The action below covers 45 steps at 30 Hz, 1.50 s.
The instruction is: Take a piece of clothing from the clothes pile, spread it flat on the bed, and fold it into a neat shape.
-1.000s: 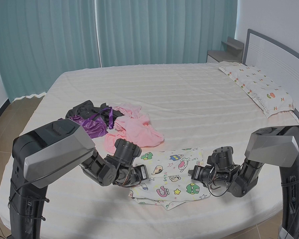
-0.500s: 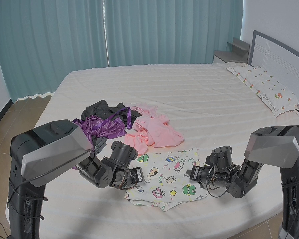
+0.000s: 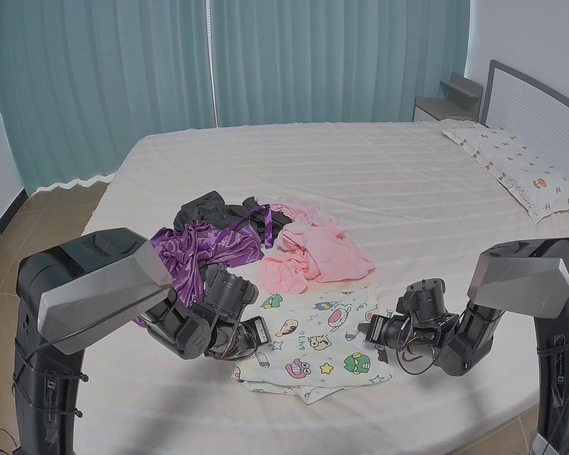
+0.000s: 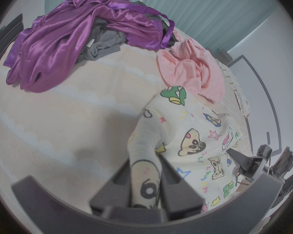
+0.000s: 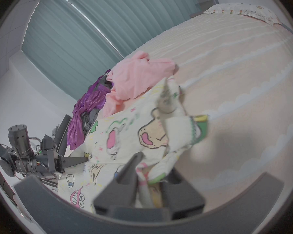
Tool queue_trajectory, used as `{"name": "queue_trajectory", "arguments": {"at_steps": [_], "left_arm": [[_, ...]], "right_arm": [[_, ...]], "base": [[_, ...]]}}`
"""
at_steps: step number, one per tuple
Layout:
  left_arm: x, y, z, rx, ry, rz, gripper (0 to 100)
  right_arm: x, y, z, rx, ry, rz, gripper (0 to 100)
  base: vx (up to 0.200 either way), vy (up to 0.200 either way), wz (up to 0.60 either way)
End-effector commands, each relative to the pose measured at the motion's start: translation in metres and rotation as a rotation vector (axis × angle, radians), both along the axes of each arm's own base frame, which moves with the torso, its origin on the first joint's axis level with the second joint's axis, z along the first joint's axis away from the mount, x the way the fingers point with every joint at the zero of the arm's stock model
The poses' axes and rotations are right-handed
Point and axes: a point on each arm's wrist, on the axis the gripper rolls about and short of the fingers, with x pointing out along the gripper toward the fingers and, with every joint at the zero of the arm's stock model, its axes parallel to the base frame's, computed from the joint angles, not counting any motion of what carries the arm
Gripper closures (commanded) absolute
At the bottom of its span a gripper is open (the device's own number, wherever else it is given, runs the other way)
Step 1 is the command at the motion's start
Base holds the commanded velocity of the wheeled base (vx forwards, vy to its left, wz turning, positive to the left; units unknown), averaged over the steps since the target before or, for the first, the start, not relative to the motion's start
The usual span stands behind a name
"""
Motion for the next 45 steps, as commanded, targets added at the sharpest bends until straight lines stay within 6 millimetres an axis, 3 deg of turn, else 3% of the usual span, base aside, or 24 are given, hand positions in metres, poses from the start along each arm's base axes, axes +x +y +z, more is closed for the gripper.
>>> {"name": "queue_trajectory", "arguments": {"at_steps": [1, 9, 12, 17, 21, 31, 32, 45], "left_arm": [[-0.003, 0.001, 0.000, -0.006, 0.005, -0.004, 0], [-0.017, 0.021, 0.015, -0.059, 0.006, 0.024, 0], [-0.032, 0.042, 0.027, -0.151, 0.013, 0.039, 0], [-0.064, 0.063, 0.027, -0.220, 0.023, 0.028, 0], [-0.081, 0.071, 0.024, -0.299, -0.029, 0.057, 0], [-0.088, 0.074, 0.021, -0.365, -0.117, 0.054, 0], [-0.089, 0.074, 0.021, -0.364, -0.117, 0.053, 0], [-0.089, 0.074, 0.020, -0.362, -0.113, 0.054, 0]], "right_arm": [[-0.004, -0.001, 0.001, 0.000, 0.007, 0.004, 0], [-0.023, -0.010, 0.022, 0.001, 0.005, 0.003, 0], [-0.040, -0.017, 0.031, -0.012, 0.026, 0.010, 0], [-0.069, -0.017, 0.024, -0.036, 0.103, 0.069, 0], [-0.071, -0.013, 0.018, -0.043, 0.120, 0.084, 0], [-0.078, -0.005, 0.007, -0.135, 0.119, 0.177, 0], [-0.078, -0.005, 0.007, -0.143, 0.117, 0.181, 100], [-0.089, -0.014, 0.020, -0.173, 0.134, 0.192, 100]], "base": [[0.000, 0.000, 0.00], [0.000, 0.000, 0.00], [0.000, 0.000, 0.00], [0.000, 0.000, 0.00], [0.000, 0.000, 0.00], [0.000, 0.000, 0.00], [0.000, 0.000, 0.00], [0.000, 0.000, 0.00]]}}
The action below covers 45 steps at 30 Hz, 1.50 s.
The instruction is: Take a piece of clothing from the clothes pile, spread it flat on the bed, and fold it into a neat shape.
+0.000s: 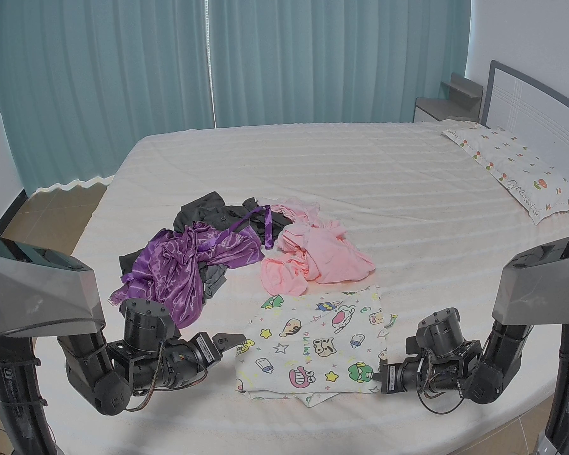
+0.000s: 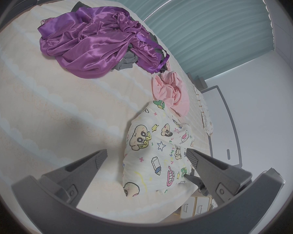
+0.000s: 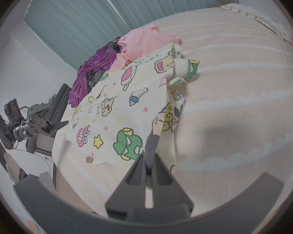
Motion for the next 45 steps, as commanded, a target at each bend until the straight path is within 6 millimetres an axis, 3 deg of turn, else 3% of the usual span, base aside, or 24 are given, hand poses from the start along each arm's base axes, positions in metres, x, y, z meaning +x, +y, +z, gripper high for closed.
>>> {"name": "queue_trajectory", "arguments": {"at_steps": [1, 14, 15, 21, 26, 29, 33, 37, 38, 45], "left_arm": [[0.000, 0.000, -0.002, 0.003, 0.006, 0.000, 0], [0.000, 0.000, -0.002, 0.005, 0.007, -0.001, 0], [0.000, 0.000, -0.002, 0.005, 0.007, -0.001, 0], [-0.001, 0.000, -0.002, 0.005, 0.006, -0.001, 0], [-0.001, 0.000, -0.002, 0.005, 0.006, -0.001, 0], [-0.001, -0.001, -0.002, 0.006, 0.006, -0.002, 0], [-0.001, -0.001, -0.002, 0.009, 0.004, -0.001, 0], [-0.001, -0.001, -0.002, 0.010, 0.004, 0.000, 0], [-0.001, -0.001, -0.003, 0.010, 0.006, 0.000, 0], [-0.001, -0.001, -0.003, 0.010, 0.006, 0.000, 0]], "right_arm": [[-0.005, -0.006, 0.009, 0.000, -0.009, -0.005, 100], [-0.011, -0.015, 0.011, -0.046, 0.005, 0.015, 100], [-0.012, -0.015, 0.011, -0.047, 0.006, 0.015, 0], [-0.015, -0.017, 0.018, -0.039, -0.016, 0.011, 0], [-0.013, -0.020, 0.049, 0.022, -0.115, -0.025, 0], [0.018, -0.019, 0.061, 0.080, -0.184, -0.099, 0], [0.044, -0.016, 0.045, 0.105, -0.150, -0.155, 0], [0.062, -0.010, 0.019, 0.104, -0.112, -0.179, 0], [0.074, -0.012, 0.010, 0.103, -0.115, -0.196, 0], [0.099, -0.007, -0.002, 0.125, -0.142, -0.209, 0]], "base": [[0.000, 0.000, 0.00], [0.000, 0.000, 0.00], [0.000, 0.000, 0.00], [0.000, 0.000, 0.00], [0.000, 0.000, 0.00], [0.000, 0.000, 0.00], [0.000, 0.000, 0.00], [0.000, 0.000, 0.00], [0.000, 0.000, 0.00], [0.000, 0.000, 0.00]]}}
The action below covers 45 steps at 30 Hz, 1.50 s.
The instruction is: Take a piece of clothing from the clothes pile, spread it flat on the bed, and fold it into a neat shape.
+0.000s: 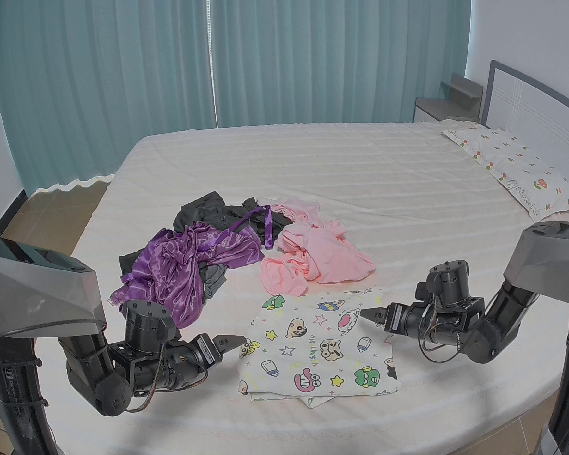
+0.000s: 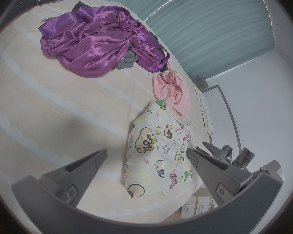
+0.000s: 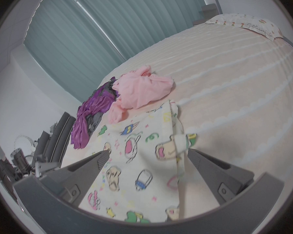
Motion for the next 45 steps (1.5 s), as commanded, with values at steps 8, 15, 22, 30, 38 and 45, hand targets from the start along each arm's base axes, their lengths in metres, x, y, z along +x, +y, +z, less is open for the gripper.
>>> {"name": "queue_trajectory", "arguments": {"at_steps": [8, 15, 22, 30, 38, 45], "left_arm": [[0.000, 0.000, -0.001, 0.002, 0.004, 0.000, 0], [0.000, 0.000, -0.001, 0.002, 0.003, -0.001, 0], [0.000, -0.001, -0.001, 0.003, 0.003, -0.003, 0], [0.000, -0.001, -0.001, 0.004, 0.002, -0.005, 0], [0.000, -0.001, -0.001, 0.004, 0.002, -0.005, 0], [0.000, -0.001, -0.001, 0.001, 0.004, -0.001, 0]], "right_arm": [[0.033, 0.009, -0.039, -0.003, 0.019, -0.015, 0], [0.036, 0.007, -0.034, 0.052, 0.009, -0.071, 100], [0.042, 0.008, -0.030, 0.080, -0.033, -0.122, 100], [0.053, 0.006, -0.034, 0.066, -0.062, -0.217, 100], [0.054, 0.005, -0.034, 0.084, -0.056, -0.239, 100], [0.047, 0.001, -0.022, 0.089, -0.066, -0.246, 0]], "base": [[0.000, 0.000, 0.00], [0.000, 0.000, 0.00], [0.000, 0.000, 0.00], [0.000, 0.000, 0.00], [0.000, 0.000, 0.00], [0.000, 0.000, 0.00]]}}
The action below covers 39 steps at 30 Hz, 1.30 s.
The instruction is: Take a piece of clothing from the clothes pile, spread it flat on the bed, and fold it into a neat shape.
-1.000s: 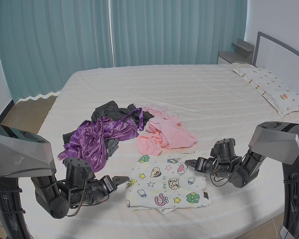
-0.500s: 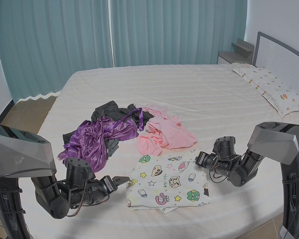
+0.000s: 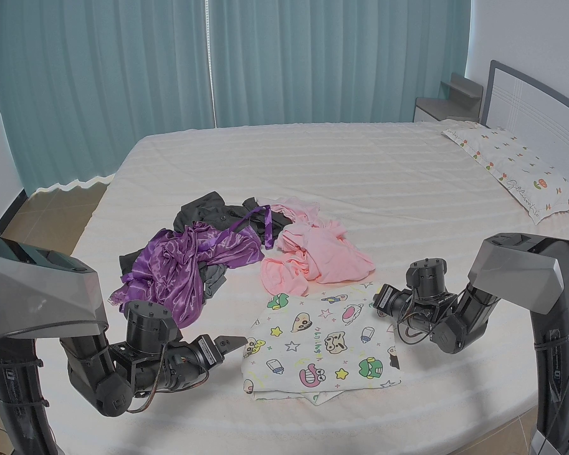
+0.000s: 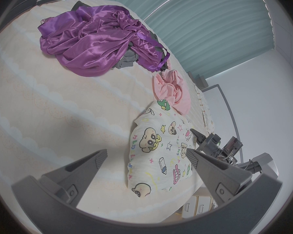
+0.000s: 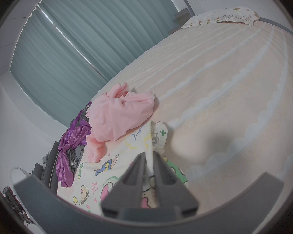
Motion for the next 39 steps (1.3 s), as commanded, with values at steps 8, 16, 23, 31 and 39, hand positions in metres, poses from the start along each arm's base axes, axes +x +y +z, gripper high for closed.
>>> {"name": "queue_trajectory", "arguments": {"at_steps": [8, 16, 23, 31, 39], "left_arm": [[-0.003, 0.013, 0.023, -0.007, -0.084, 0.071, 0], [-0.050, 0.041, 0.095, 0.044, -0.382, 0.200, 0], [-0.109, 0.065, 0.132, 0.175, -0.628, 0.230, 0], [-0.170, 0.094, 0.153, 0.484, -0.783, 0.406, 0], [-0.238, 0.122, 0.156, 0.684, -0.844, 0.409, 0]], "right_arm": [[-0.057, -0.025, 0.101, 0.032, -0.137, -0.031, 0], [-0.156, -0.053, 0.173, 0.030, -0.311, -0.032, 0], [-0.220, -0.079, 0.188, -0.105, -0.436, -0.058, 0], [-0.285, -0.108, 0.184, -0.334, -0.496, -0.202, 0], [-0.331, -0.131, 0.177, -0.490, -0.497, -0.312, 0]], "base": [[0.000, 0.000, 0.00], [0.000, 0.000, 0.00], [0.000, 0.000, 0.00], [0.000, 0.000, 0.00], [0.000, 0.000, 0.00]]}}
